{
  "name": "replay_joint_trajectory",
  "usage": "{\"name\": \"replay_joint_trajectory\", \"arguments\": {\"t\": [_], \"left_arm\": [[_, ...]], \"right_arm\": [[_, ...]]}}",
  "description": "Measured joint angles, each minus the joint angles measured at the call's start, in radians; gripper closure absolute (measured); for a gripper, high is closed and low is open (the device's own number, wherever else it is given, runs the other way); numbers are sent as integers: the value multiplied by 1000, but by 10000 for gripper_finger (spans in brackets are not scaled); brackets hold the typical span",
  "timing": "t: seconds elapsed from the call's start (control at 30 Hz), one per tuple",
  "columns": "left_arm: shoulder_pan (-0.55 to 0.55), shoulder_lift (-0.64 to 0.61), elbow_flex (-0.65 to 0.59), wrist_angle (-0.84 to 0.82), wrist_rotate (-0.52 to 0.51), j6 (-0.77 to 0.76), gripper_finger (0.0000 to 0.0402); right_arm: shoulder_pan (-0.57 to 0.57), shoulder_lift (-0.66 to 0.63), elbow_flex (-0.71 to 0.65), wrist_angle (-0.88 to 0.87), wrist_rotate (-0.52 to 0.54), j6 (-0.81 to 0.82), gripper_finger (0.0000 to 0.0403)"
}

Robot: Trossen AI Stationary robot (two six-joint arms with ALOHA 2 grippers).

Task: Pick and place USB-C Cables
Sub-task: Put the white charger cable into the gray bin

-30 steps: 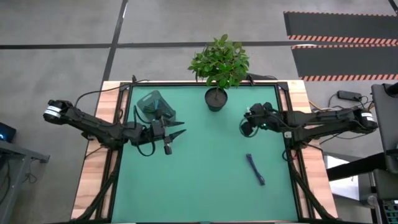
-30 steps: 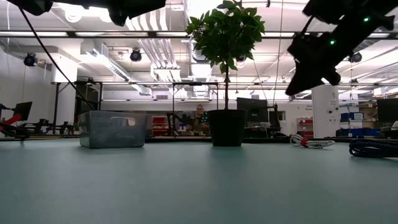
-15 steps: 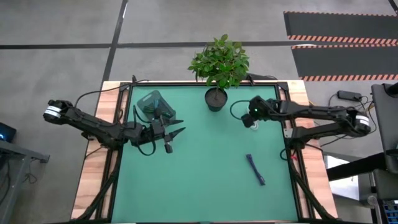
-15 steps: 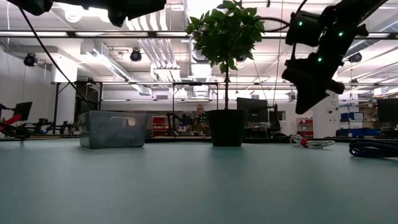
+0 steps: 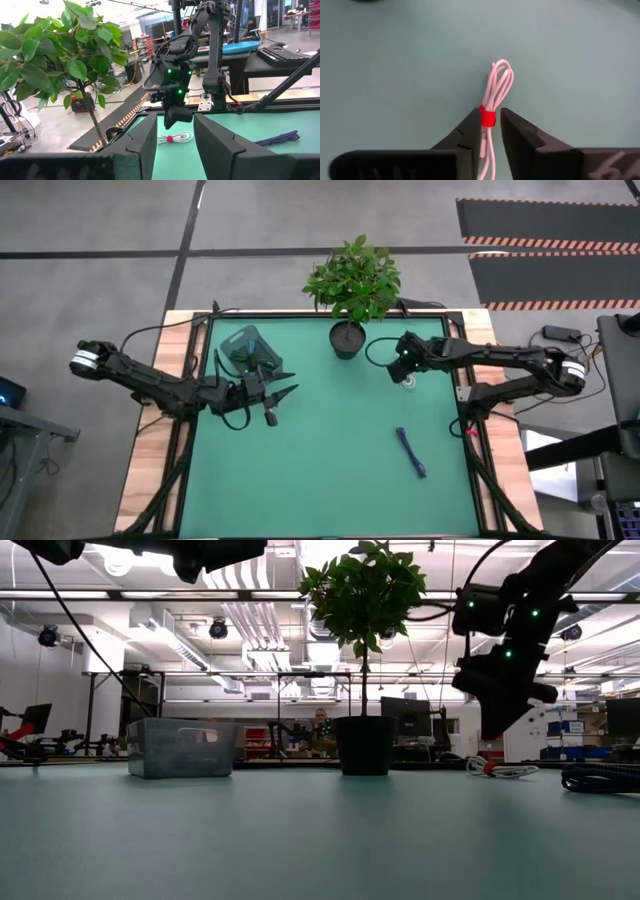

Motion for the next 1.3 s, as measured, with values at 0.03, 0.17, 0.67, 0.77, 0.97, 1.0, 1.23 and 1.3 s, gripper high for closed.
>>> {"name": "replay_joint_trajectory", "arguments": {"t": [0.03,0.17,0.67,0.77,0.97,1.0,1.23,1.3], "left_arm": [[0,0,0,0,0,0,288],[0,0,0,0,-2,0,288],[0,0,0,0,-42,0,288],[0,0,0,0,-42,0,288],[0,0,0,-1,-41,0,288],[0,0,0,-1,-41,0,288],[0,0,-1,-1,-41,0,288],[0,0,-1,-1,-41,0,288]], "right_arm": [[0,13,0,0,-4,0,324],[0,62,0,0,-14,12,279],[0,169,-1,31,-15,29,193],[0,194,-1,57,-18,29,198],[0,239,-1,65,-22,29,218],[0,243,0,65,-23,29,223],[0,239,1,67,-47,43,277],[0,237,0,64,-48,43,294]]}}
